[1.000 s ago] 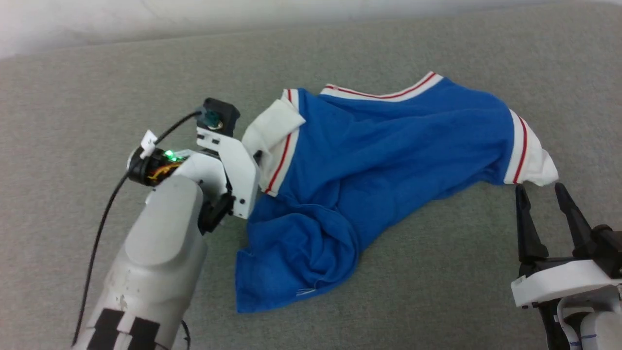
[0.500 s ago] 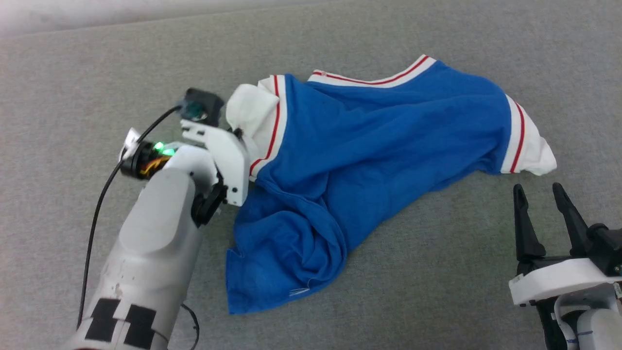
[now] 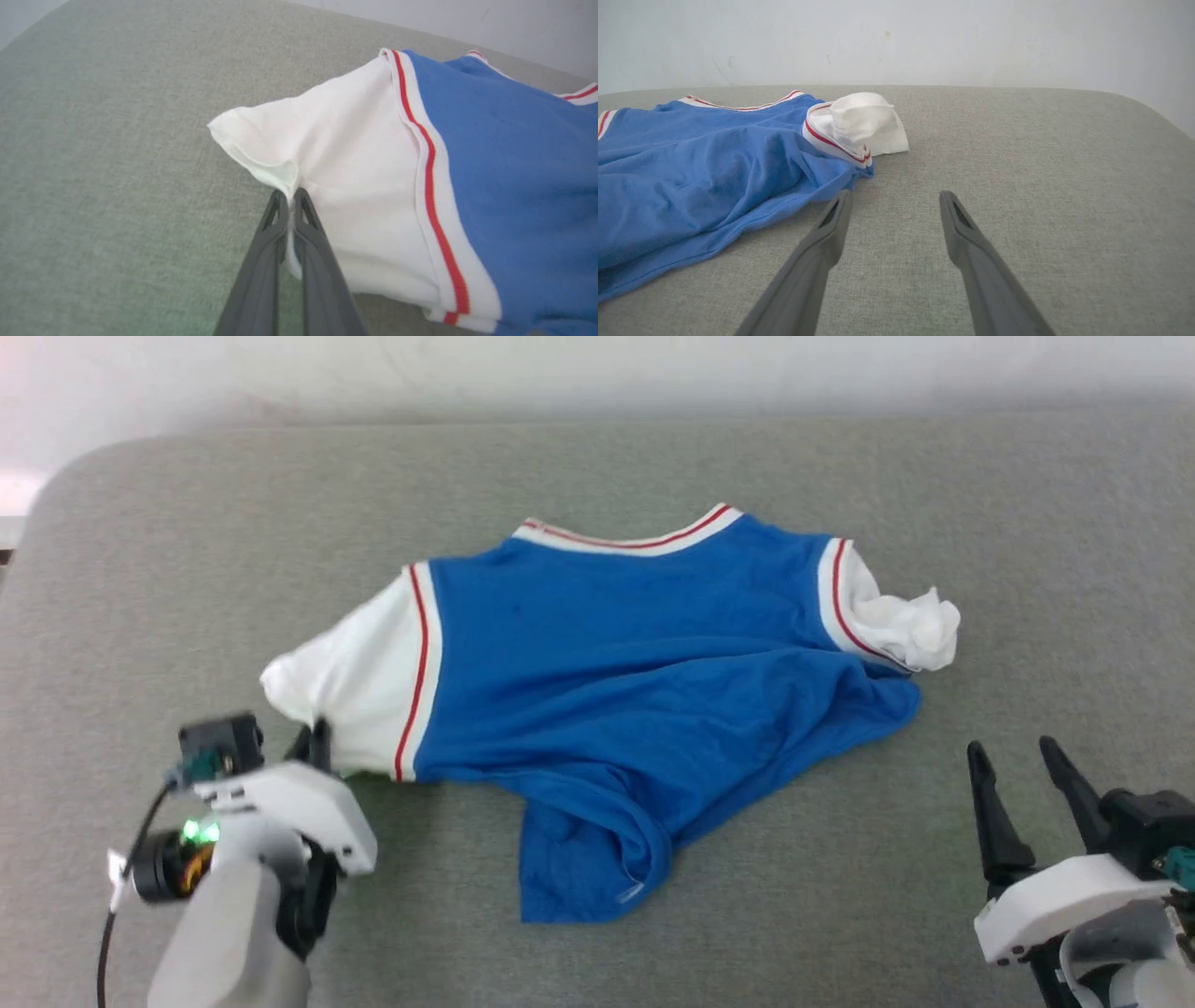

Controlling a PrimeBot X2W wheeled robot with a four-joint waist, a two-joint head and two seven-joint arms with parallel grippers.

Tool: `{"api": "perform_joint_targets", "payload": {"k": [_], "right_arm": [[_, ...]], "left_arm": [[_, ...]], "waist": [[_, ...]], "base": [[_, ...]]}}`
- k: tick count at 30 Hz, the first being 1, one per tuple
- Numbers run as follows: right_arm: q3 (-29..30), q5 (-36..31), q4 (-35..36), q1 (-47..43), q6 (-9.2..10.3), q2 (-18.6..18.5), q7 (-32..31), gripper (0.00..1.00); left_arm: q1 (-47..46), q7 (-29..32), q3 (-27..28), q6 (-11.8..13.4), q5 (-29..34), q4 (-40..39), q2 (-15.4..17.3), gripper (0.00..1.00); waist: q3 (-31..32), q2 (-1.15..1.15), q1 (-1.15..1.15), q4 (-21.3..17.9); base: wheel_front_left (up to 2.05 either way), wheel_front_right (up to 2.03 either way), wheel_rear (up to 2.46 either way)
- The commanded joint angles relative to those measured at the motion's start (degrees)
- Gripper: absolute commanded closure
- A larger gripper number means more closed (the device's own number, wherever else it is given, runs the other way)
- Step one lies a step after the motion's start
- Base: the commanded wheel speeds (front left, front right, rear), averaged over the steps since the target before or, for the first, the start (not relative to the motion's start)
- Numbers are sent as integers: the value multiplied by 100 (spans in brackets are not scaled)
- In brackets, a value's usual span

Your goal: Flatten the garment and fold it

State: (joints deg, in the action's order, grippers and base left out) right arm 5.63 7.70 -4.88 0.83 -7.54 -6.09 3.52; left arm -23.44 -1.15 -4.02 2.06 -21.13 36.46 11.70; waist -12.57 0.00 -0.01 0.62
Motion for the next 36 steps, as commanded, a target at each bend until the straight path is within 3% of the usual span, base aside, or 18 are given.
{"api": "perform_joint_targets", "payload": {"k": [1, 9, 12, 18, 22, 29, 30, 31, 36], "right_arm": [[-4, 19, -8, -62, 5, -28, -52, 0], [-164, 170, 52, -13, 5, -52, -456, 0], [-357, 390, 52, 84, 5, -134, -938, 0], [-41, 574, -382, 622, 5, -72, -2356, 0], [175, 613, -782, 1034, 5, -23, -3054, 0], [254, 547, -1394, 1423, 5, -7, -3467, 0], [211, 515, -1479, 1452, 5, -36, -3466, 61], [143, 484, -1543, 1464, 5, -73, -3448, 100], [-231, 818, -1514, 1278, 5, -110, -3501, 100]], "left_arm": [[140, -75, 5, -17, -17, -63, 2, 0], [502, -1319, -172, -49, 355, -677, -101, 0], [681, -1379, -183, -31, 729, -1459, -125, 0], [1482, -1383, -413, -45, 1410, -2803, -374, 0], [1723, -1384, -460, -98, 1507, -2998, -529, 0], [1795, -1384, -456, -171, 1546, -3004, -678, 0], [1796, -1384, -450, -184, 1551, -2999, -692, 0], [1796, -1384, -440, -196, 1554, -2993, -706, 0], [1865, -1384, -332, -241, 1552, -2921, -749, 0]], "waist": [[260, 0, 1, 314], [409, 0, 1, 573], [450, 0, 1, 648], [471, 0, 1, 827], [457, 0, 1, 985], [402, 0, 1, 1148], [398, 0, 1, 1163], [397, 0, 1, 1176], [521, 0, 1, 1112]], "base": [[0, 0, 0], [0, 0, 0], [0, 0, 0], [0, 0, 0], [0, 0, 0], [0, 0, 0], [0, 0, 0], [0, 0, 0], [0, 0, 0]]}}
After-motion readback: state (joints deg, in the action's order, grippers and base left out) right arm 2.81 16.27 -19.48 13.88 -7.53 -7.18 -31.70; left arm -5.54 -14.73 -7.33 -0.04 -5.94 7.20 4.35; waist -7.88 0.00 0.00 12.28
